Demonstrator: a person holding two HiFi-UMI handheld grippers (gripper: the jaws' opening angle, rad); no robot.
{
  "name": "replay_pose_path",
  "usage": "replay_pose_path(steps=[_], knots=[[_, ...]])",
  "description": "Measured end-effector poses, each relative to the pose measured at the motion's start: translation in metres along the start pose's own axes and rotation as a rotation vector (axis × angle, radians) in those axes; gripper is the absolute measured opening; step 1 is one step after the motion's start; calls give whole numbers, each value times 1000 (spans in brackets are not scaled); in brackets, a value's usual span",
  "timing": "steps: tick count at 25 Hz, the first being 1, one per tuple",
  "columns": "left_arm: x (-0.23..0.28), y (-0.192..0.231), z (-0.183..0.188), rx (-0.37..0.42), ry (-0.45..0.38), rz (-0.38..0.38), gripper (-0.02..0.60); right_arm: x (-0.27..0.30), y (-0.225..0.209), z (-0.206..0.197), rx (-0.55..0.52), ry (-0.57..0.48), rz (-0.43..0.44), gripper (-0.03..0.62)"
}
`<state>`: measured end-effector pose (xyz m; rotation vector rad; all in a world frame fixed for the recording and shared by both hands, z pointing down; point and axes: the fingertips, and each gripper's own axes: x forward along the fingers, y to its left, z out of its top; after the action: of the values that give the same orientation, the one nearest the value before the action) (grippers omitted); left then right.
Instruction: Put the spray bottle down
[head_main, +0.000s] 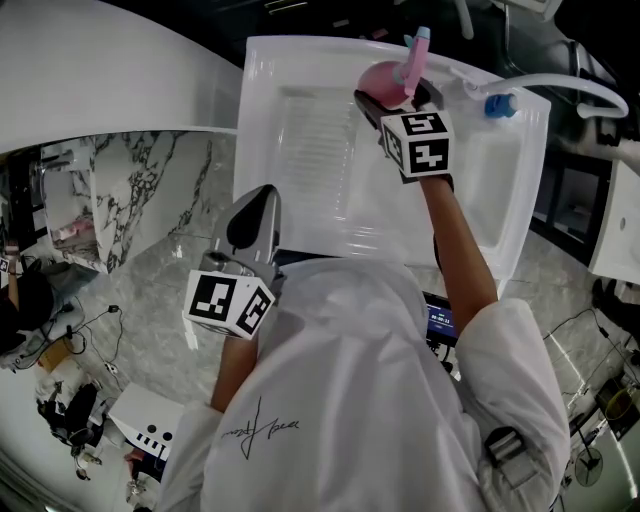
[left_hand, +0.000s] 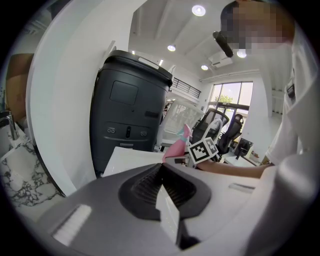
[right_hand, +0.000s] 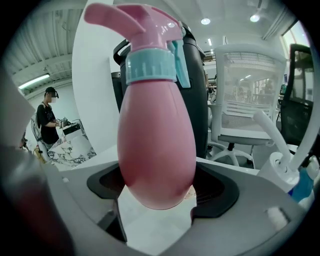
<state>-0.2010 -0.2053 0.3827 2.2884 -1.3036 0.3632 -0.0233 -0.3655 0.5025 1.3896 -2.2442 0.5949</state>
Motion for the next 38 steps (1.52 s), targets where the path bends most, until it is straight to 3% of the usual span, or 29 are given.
replay_pose_path(steps=[27,38], knots=[[-11,30,-6,-14,26,9,28,49,-23,-19,-45,38,-119,398],[-12,33,-7,-11,40,18,28,58,-26,-21,-79,12,-108,398]])
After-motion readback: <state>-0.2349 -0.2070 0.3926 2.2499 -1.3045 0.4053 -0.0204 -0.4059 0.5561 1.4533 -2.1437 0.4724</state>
